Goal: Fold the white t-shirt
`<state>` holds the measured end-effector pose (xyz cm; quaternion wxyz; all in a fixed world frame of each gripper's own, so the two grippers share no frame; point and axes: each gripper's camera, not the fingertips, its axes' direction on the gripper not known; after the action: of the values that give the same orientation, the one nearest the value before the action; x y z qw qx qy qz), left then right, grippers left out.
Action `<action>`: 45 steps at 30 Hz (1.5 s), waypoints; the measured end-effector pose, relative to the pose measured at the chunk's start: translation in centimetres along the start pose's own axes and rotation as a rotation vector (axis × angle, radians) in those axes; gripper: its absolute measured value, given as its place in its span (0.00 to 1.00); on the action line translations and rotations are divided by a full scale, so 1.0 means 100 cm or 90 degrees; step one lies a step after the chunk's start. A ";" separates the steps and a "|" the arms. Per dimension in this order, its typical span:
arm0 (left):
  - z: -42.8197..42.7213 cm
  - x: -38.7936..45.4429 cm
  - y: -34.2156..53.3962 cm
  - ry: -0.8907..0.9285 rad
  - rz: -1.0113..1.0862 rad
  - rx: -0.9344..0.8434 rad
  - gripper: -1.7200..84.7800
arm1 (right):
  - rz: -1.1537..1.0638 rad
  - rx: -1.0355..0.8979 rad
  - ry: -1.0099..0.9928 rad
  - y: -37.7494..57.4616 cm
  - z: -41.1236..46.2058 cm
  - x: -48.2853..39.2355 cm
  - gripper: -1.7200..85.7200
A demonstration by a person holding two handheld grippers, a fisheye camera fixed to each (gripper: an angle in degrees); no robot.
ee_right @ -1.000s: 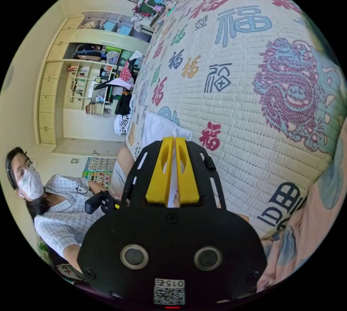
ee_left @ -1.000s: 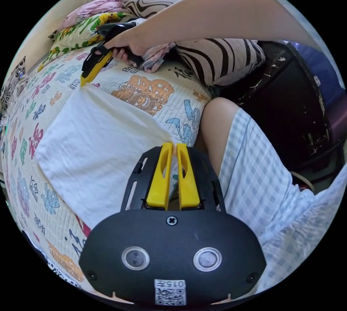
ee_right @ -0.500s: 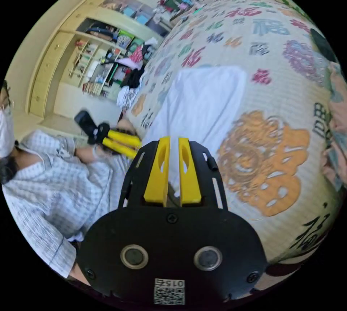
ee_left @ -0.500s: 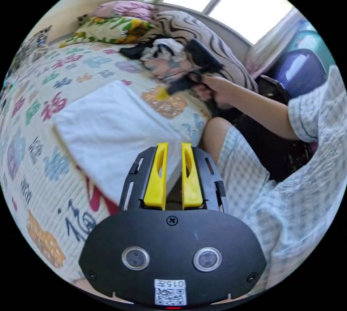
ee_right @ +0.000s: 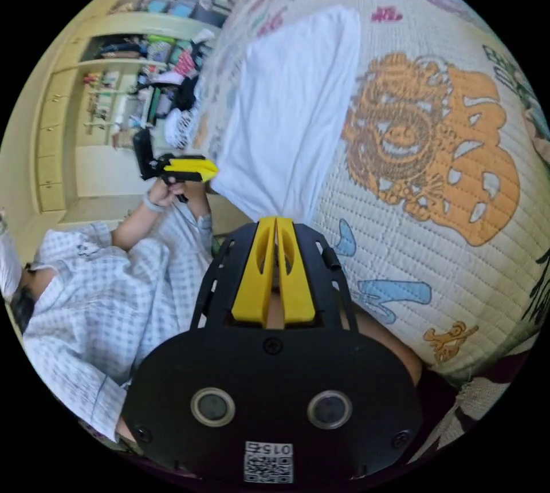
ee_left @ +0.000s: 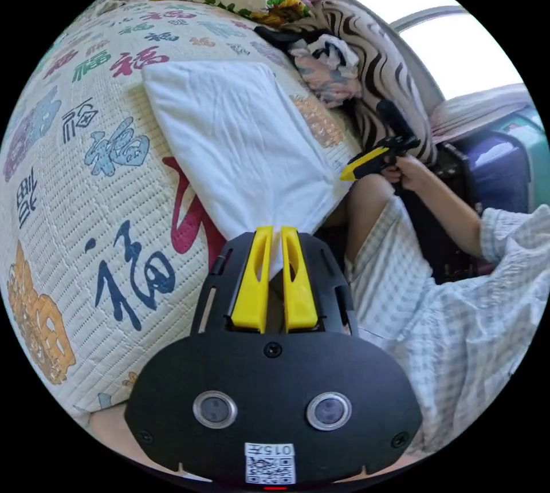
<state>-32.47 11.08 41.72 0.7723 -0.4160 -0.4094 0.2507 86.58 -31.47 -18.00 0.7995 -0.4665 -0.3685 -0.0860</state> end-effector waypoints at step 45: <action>-0.125 -0.087 -0.066 0.116 0.268 0.158 0.03 | -0.355 0.145 0.051 0.040 -0.063 -0.111 0.07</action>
<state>-26.38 -4.22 39.62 0.7818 -0.4151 -0.2089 0.4157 83.77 -36.64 -30.02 0.8061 -0.2509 -0.4578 -0.2788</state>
